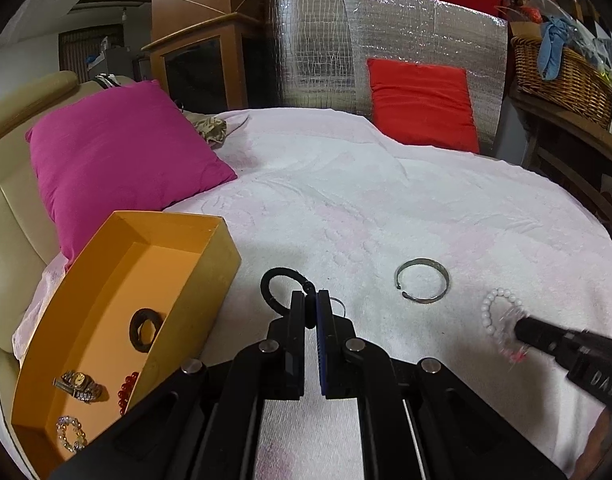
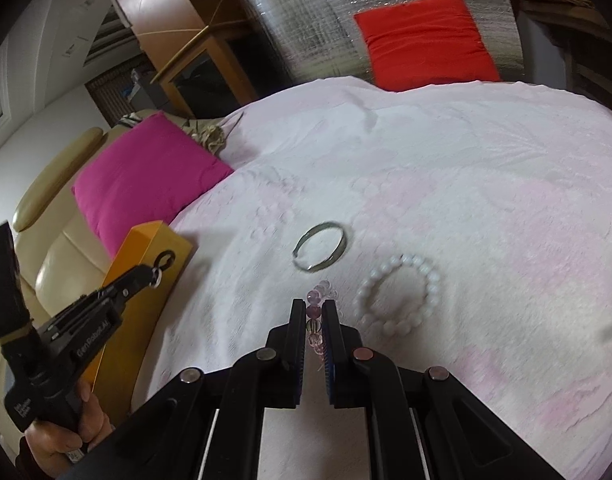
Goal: Organize jewelry
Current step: 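Lift and carry the black hair tie and pink bracelet toward the orange box, then open the left gripper over the box dropping the hair tie while the right drops the pink bracelet, then move both open grippers back over the pearl bracelet and silver bangle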
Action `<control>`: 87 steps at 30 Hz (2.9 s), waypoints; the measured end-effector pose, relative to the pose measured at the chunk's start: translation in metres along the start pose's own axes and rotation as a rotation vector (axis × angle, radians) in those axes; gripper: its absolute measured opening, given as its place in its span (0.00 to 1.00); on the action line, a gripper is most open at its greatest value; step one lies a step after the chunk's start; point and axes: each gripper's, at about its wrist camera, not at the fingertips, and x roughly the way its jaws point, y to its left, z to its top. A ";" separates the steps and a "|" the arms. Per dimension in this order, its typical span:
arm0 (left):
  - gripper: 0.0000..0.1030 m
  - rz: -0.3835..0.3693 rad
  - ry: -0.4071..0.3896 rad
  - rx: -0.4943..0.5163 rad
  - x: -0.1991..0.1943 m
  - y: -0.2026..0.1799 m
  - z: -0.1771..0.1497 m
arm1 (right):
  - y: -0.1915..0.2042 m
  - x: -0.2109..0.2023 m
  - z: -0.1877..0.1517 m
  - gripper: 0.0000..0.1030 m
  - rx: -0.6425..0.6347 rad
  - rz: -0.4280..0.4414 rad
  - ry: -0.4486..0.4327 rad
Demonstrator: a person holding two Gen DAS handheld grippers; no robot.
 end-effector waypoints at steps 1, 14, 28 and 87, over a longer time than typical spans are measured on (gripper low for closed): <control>0.05 -0.002 -0.006 -0.001 -0.003 0.000 -0.001 | 0.002 0.000 -0.002 0.09 -0.001 0.004 0.004; 0.05 -0.037 -0.108 -0.120 -0.083 0.070 0.021 | 0.057 0.007 -0.016 0.09 -0.027 0.096 0.043; 0.05 0.111 0.033 -0.211 -0.104 0.202 -0.052 | 0.239 0.033 -0.012 0.09 -0.249 0.359 0.123; 0.56 0.183 0.122 -0.137 -0.099 0.172 -0.072 | 0.182 0.049 -0.003 0.10 -0.201 0.273 0.189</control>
